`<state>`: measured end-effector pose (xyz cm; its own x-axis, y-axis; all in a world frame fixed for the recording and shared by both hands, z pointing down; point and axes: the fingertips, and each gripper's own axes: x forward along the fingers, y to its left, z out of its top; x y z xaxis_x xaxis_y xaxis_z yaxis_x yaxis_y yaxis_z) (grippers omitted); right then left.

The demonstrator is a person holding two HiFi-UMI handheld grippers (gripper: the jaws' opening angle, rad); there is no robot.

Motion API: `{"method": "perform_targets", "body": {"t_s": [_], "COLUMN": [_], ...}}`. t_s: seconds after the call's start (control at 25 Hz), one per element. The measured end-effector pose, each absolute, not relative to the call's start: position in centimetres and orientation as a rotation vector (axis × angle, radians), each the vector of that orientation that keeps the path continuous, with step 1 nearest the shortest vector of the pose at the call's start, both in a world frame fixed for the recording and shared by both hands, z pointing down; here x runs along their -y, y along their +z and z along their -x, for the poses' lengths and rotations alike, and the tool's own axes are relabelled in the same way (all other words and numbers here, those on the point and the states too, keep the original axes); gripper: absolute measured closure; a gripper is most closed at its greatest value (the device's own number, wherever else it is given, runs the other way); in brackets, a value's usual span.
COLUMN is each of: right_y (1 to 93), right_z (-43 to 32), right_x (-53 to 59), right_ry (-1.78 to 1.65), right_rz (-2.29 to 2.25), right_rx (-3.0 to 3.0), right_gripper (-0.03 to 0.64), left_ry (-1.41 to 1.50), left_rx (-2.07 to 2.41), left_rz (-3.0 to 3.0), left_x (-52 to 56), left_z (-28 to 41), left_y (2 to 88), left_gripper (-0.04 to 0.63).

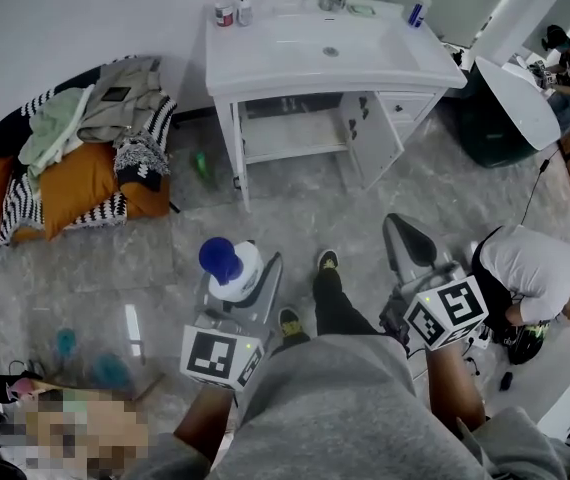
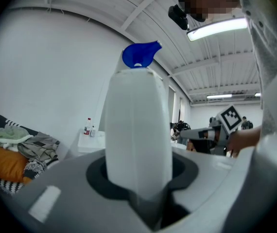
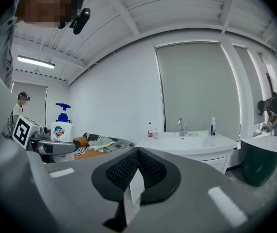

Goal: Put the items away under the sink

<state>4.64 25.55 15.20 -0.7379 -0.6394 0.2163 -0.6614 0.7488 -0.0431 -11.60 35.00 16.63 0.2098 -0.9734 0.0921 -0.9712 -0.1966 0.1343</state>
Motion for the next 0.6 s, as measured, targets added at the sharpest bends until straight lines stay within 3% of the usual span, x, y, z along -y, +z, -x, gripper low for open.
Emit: {"method": "perform_targets", "body": {"t_s": [0.6], "right_y": [15.6], "right_z": [-6.4], "right_x": [-22.1], "right_ry": [0.185], "right_rz": [-1.1], "right_rx": [2.759], "right_gripper": [0.617], "left_ry": [0.017], "left_rx": [1.83], "left_rz": [-2.386], "left_x": [-31.3], "left_z": [10.1], "left_y": [16.0], "left_gripper": [0.431]}}
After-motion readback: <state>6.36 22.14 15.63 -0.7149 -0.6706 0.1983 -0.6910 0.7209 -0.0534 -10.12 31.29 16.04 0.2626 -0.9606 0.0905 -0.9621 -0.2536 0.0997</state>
